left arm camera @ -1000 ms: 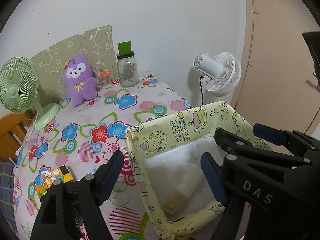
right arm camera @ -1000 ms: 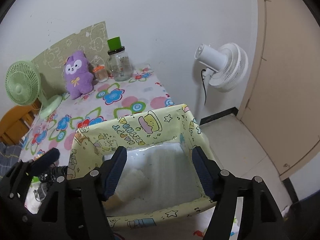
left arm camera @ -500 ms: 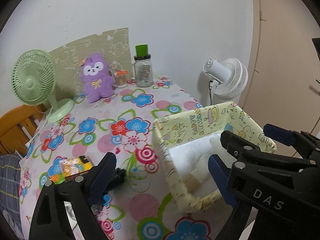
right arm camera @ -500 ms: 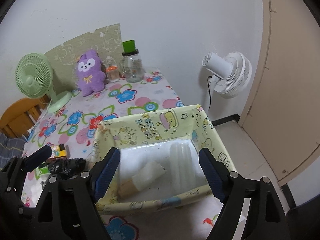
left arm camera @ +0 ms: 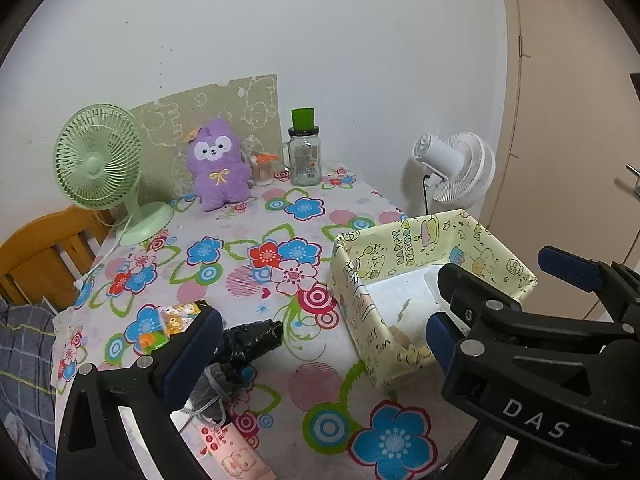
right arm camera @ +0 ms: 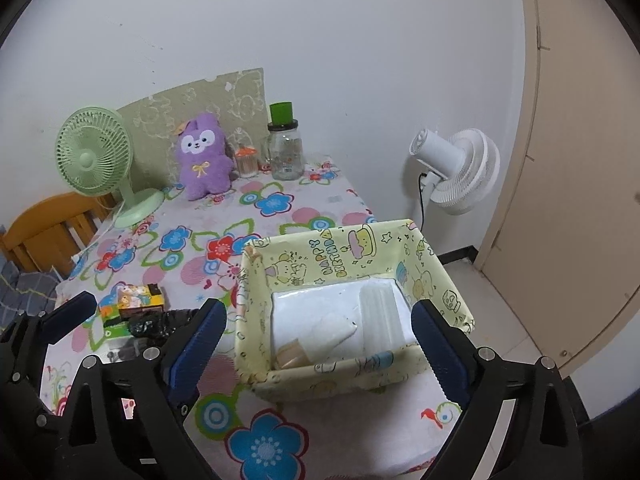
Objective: Organize soft objects
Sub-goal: 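Withdraw both tools from the gift box back toward the item pile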
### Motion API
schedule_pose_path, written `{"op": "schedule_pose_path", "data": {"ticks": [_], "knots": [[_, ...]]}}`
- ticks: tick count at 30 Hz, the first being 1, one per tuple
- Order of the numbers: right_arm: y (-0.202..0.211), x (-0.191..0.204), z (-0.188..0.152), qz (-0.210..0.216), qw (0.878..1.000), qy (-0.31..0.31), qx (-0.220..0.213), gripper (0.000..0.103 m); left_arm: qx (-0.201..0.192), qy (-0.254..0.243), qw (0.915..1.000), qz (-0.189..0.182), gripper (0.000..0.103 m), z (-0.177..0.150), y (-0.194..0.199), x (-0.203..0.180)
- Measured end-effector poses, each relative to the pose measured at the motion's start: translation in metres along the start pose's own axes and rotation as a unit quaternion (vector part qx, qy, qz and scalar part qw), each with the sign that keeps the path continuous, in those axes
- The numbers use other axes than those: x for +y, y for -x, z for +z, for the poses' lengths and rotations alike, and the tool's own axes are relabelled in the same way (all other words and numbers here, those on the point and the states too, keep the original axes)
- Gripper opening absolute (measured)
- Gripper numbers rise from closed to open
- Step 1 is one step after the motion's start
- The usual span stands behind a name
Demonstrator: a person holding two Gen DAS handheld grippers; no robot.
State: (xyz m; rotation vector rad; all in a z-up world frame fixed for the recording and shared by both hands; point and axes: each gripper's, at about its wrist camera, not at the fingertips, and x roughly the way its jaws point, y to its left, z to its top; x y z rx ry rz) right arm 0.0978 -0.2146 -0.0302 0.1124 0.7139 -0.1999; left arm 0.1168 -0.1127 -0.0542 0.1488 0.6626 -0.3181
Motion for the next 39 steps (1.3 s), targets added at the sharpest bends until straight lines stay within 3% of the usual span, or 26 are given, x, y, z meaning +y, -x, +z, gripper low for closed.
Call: {"op": "schedule_pose_path", "data": {"ticks": [21, 39], "knots": [[0.040, 0.031, -0.031, 0.025, 0.999, 0.024, -0.034, 0.100, -0.017, 0.004, 0.9996, 0.022, 0.103, -0.032, 0.039, 0.019], [0.036, 0.068, -0.053, 0.065, 0.995, 0.051, -0.047, 0.100, -0.025, 0.016, 0.9994, 0.015, 0.102, -0.059, 0.044, 0.048]]}}
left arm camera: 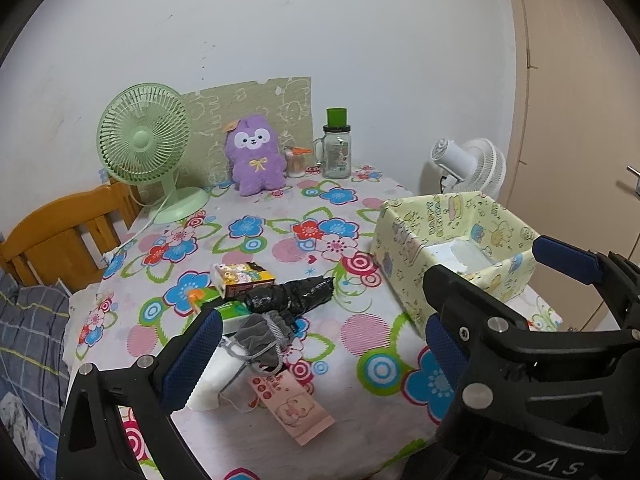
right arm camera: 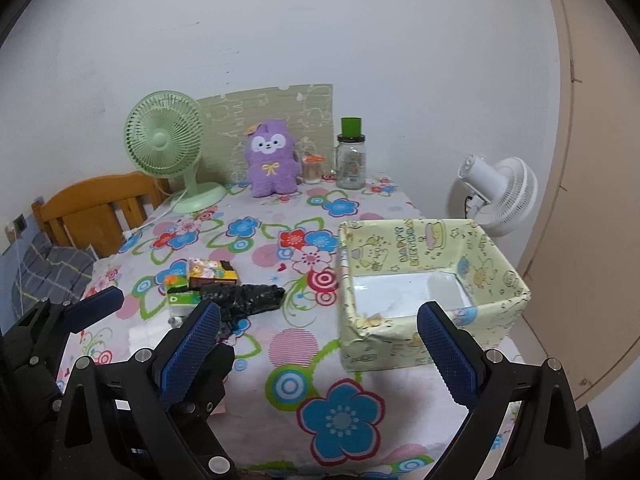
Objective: Organize soft objects
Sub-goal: 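Withdraw both tools from the gift box back toward the item pile, then move both tools toward the grey pouch and pink envelope in the pile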
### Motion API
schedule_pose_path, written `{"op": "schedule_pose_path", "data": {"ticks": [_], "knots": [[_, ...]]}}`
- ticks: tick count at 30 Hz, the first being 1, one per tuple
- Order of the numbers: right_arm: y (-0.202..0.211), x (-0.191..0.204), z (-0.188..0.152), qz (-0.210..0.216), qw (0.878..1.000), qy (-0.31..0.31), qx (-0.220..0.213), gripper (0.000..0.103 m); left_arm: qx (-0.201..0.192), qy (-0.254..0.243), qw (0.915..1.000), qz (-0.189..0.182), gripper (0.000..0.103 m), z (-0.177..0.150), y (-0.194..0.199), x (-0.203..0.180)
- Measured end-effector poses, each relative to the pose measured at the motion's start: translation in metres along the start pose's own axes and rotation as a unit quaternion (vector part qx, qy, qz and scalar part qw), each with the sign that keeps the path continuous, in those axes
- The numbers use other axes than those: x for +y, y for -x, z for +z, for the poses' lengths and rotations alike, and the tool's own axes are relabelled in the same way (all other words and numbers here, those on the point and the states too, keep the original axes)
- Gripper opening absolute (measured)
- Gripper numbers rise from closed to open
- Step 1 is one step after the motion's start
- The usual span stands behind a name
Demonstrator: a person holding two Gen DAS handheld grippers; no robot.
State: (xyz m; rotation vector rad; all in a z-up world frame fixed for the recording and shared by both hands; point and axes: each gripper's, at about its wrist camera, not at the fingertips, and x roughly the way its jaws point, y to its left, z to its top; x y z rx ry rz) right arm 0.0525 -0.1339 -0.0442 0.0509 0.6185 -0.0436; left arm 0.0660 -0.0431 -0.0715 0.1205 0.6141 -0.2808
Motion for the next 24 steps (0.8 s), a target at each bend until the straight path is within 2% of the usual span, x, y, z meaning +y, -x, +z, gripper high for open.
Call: {"op": "schedule_pose_path", "data": {"ticks": [11, 24], "knots": [[-0.017, 0.021, -0.014, 0.034, 0.999, -0.002, 0.015, 0.100, 0.009, 0.009, 0.9999, 0.008, 0.102, -0.016, -0.007, 0.022], [-0.052, 0.046, -0.030, 0.049, 0.997, 0.021, 0.052, 0.097, 0.042, 0.023, 0.9986, 0.022, 0.097, -0.040, -0.033, 0.052]]}}
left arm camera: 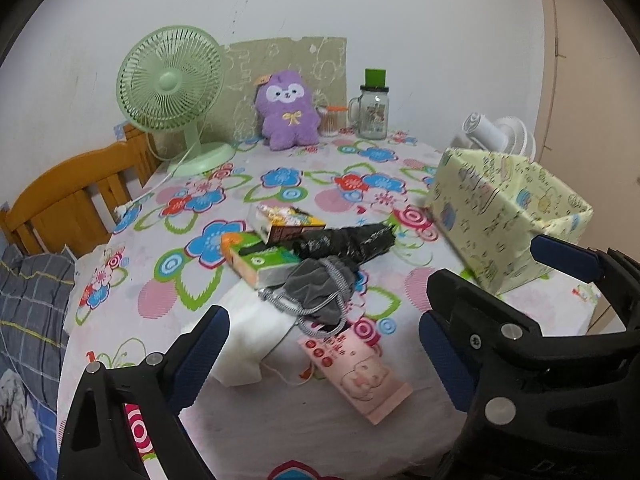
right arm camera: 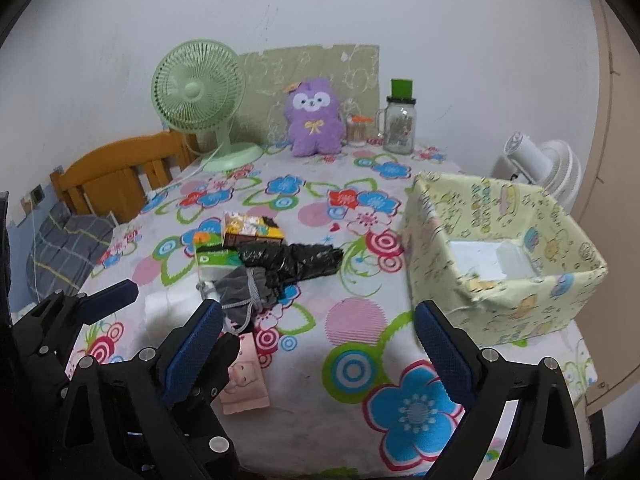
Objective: Organize soft objects
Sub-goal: 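Move both tools toward the grey pouch and pink envelope in the pile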
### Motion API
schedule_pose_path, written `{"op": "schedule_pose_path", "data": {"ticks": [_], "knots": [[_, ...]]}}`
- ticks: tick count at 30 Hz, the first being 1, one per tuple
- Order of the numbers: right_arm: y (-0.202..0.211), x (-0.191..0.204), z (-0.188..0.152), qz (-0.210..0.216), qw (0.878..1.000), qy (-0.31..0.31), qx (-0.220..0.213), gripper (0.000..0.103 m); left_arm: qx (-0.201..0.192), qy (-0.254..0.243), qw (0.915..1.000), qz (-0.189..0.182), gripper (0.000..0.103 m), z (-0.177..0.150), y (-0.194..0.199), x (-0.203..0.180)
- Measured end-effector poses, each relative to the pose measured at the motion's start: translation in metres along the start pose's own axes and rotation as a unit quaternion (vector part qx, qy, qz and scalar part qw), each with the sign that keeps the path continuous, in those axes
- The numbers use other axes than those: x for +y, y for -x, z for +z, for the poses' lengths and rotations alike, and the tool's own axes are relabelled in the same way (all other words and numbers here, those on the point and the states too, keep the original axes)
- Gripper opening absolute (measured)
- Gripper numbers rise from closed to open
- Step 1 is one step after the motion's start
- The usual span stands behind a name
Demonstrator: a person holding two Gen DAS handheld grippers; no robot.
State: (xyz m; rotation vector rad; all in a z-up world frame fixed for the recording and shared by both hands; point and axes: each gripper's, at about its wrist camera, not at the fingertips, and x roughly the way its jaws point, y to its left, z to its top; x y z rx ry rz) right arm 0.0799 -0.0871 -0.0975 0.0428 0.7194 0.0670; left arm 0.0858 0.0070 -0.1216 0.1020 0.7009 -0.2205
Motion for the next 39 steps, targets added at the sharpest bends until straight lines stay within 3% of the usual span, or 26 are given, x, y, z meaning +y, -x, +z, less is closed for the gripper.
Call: {"op": "schedule_pose_path", "data": {"ticks": [24, 39], "knots": [[-0.057, 0.031, -0.023, 0.028, 0.996, 0.018, 0.081, 0.095, 0.061, 0.021, 0.9976, 0.024, 0.086, -0.035, -0.035, 0.033], [-0.084, 0.048, -0.030, 0.042, 0.991, 0.033, 0.126, 0.077, 0.083, 0.006, 0.9958, 0.038, 0.083, -0.049, -0.047, 0.039]]}}
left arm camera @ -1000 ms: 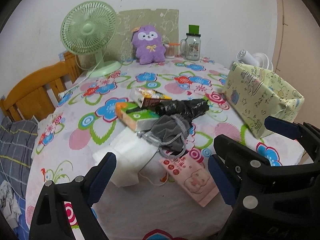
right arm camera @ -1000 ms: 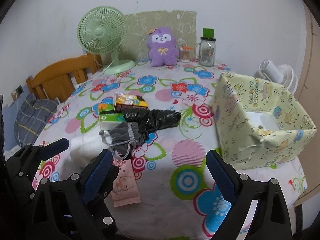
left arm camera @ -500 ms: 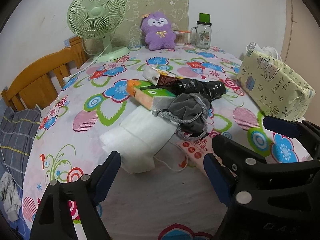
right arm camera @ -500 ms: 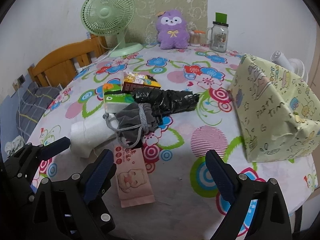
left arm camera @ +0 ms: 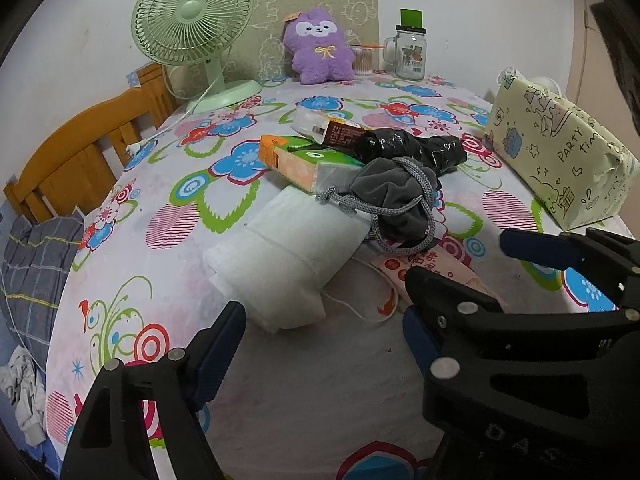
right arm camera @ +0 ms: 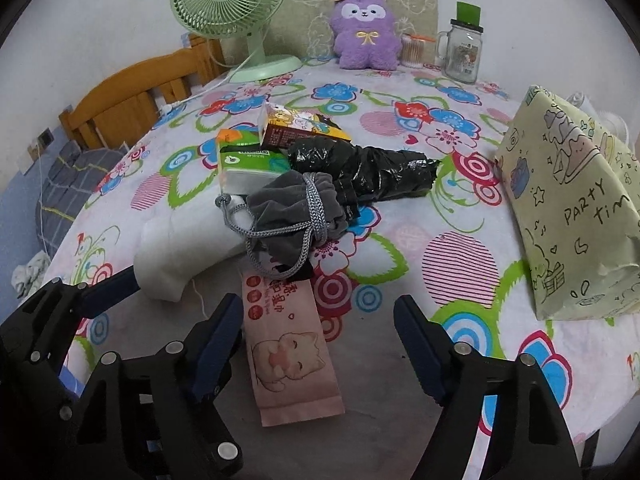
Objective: Organize soft objects
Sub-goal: 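Move both tools toward the grey pouch and pink envelope in the pile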
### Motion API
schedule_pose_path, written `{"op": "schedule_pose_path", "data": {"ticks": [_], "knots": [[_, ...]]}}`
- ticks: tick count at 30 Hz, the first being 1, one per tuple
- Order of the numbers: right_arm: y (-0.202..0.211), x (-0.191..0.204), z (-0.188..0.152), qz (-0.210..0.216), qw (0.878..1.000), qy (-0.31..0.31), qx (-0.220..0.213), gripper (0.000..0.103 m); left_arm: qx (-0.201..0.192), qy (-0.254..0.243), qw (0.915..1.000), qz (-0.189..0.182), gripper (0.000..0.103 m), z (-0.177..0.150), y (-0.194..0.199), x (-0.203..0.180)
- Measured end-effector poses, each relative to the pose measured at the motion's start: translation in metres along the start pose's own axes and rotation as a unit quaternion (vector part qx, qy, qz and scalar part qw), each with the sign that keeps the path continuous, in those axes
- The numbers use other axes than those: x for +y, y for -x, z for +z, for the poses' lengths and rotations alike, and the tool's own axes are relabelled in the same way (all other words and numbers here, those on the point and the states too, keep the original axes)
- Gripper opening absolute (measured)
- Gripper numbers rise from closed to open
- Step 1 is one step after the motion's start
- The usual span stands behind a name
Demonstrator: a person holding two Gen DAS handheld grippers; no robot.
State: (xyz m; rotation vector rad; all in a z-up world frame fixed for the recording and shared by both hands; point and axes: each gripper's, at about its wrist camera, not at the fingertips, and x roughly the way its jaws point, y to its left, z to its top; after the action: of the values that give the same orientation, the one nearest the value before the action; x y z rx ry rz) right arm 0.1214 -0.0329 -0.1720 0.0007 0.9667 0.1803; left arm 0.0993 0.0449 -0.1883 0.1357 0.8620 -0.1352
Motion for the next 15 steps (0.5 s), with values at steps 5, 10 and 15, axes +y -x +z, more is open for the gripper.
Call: {"op": "schedule_pose_path", "data": {"ticks": [5, 10, 15], "knots": [[-0.0028, 0.0028, 0.0021, 0.003, 1.000, 0.004, 0.006, 0.070, 0.002, 0.000, 1.0000, -0.003, 0.084, 0.0007, -0.0006, 0.0013], [-0.0045, 0.0065, 0.0029, 0.010, 1.000, 0.010, 0.011, 0.066, 0.004, 0.000, 1.0000, -0.005, 0.084, 0.0008, -0.0003, 0.0026], [-0.0075, 0.0081, 0.0021, 0.015, 1.000, 0.014, 0.024, 0.065, 0.015, -0.004, 0.9999, -0.005, 0.090, -0.0004, 0.0022, 0.0045]]}}
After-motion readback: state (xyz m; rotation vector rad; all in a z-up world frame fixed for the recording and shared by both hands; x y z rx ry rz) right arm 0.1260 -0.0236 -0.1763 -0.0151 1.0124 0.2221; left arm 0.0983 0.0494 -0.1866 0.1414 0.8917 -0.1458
